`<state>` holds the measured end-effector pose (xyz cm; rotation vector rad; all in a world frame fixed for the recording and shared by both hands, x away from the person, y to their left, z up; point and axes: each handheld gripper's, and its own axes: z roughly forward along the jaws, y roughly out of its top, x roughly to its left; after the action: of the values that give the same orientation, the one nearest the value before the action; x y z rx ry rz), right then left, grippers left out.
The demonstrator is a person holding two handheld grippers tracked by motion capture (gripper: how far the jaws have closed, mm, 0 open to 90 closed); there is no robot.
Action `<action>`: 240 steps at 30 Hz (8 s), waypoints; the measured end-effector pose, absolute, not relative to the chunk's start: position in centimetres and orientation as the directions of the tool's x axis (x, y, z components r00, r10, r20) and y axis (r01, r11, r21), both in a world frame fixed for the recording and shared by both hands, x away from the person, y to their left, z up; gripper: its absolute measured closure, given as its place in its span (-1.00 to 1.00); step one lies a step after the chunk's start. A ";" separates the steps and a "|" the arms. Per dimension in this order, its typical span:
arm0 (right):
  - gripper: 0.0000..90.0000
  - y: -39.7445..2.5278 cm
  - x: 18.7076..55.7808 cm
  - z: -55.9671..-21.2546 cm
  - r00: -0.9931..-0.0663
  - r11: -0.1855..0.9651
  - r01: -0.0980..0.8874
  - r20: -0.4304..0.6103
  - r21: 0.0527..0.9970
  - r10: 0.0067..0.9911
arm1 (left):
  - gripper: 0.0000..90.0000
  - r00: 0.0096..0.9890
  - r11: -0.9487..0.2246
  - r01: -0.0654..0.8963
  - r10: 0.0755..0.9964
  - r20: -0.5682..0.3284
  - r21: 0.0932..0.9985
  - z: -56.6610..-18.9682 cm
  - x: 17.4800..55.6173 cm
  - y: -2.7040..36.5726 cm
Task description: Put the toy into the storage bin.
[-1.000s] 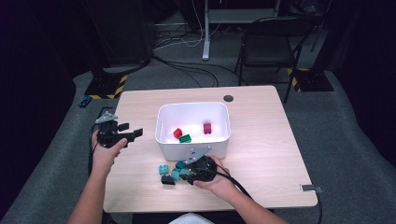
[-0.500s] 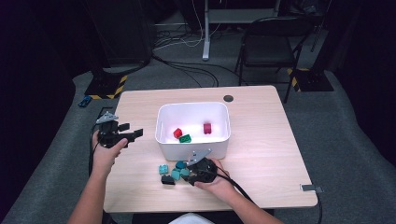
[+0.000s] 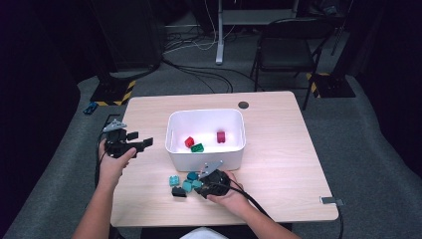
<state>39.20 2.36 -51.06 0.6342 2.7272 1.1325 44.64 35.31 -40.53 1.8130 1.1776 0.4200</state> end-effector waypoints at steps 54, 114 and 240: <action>0.49 -0.4 38.9 -41.5 -0.927 0.608 0.324 0.116 0.725 0.356 | -0.47 0.479 -0.122 0.553 0.856 -0.195 0.824 -40.6 44.7 35.5; 0.49 3.1 52.5 -36.8 -0.857 0.544 0.351 0.027 0.762 0.515 | -0.47 0.480 -0.096 0.546 0.850 -0.217 0.832 -40.6 44.8 35.9; 0.04 0.5 40.3 -51.6 -0.873 0.581 0.388 0.084 0.716 0.481 | -0.46 0.466 -0.106 0.561 0.860 -0.208 0.821 -40.9 44.7 36.0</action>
<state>40.35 0.50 -51.61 0.7414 2.6852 1.1717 44.73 36.04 -40.88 1.7890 1.2081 0.4053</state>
